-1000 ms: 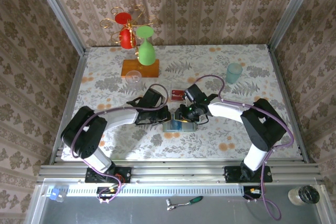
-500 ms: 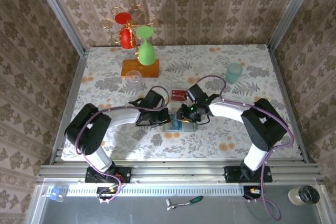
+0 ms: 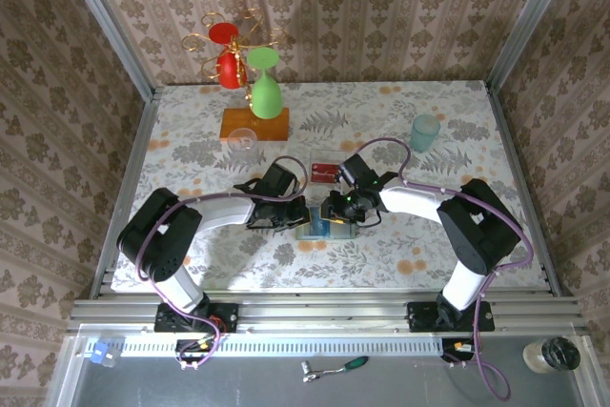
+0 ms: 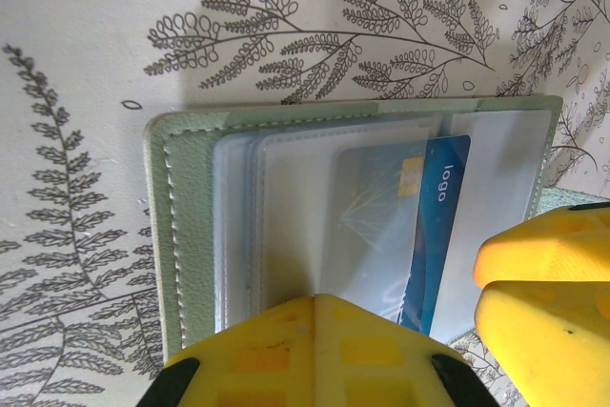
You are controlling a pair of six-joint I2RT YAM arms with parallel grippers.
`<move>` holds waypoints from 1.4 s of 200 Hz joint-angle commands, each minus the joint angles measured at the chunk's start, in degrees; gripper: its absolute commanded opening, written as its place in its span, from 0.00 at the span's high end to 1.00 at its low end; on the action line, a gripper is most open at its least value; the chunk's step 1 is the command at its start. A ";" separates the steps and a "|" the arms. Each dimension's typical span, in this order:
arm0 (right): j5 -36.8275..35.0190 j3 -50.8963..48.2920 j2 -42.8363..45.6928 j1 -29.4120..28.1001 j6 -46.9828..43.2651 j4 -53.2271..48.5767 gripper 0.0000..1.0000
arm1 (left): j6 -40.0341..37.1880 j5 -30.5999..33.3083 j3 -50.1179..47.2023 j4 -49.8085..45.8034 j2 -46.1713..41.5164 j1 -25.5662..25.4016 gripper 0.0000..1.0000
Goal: Take the credit cards out of the card holder
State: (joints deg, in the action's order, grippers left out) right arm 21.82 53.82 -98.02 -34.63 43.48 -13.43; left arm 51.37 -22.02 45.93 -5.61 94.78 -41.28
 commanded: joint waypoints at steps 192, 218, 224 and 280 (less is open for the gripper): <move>3.41 -2.50 -1.56 0.35 1.93 5.52 0.82 | 0.04 0.84 -0.59 -0.90 0.69 -0.32 1.00; 3.14 -2.58 -1.52 0.35 1.96 5.30 0.84 | -0.03 0.84 -0.58 -0.99 0.70 -0.31 1.00; 3.10 -2.65 -1.48 0.31 1.88 5.18 0.85 | 0.02 0.84 -0.58 -0.99 0.67 -0.31 1.00; 1.87 -2.93 -0.52 0.70 1.13 3.98 0.88 | 0.03 1.01 -0.58 -1.25 0.47 -0.36 1.00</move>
State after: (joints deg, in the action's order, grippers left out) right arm 24.05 51.99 -99.48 -34.37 45.17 -9.13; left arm 51.37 -21.98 45.89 -5.61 94.78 -41.28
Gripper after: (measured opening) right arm 0.126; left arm 0.050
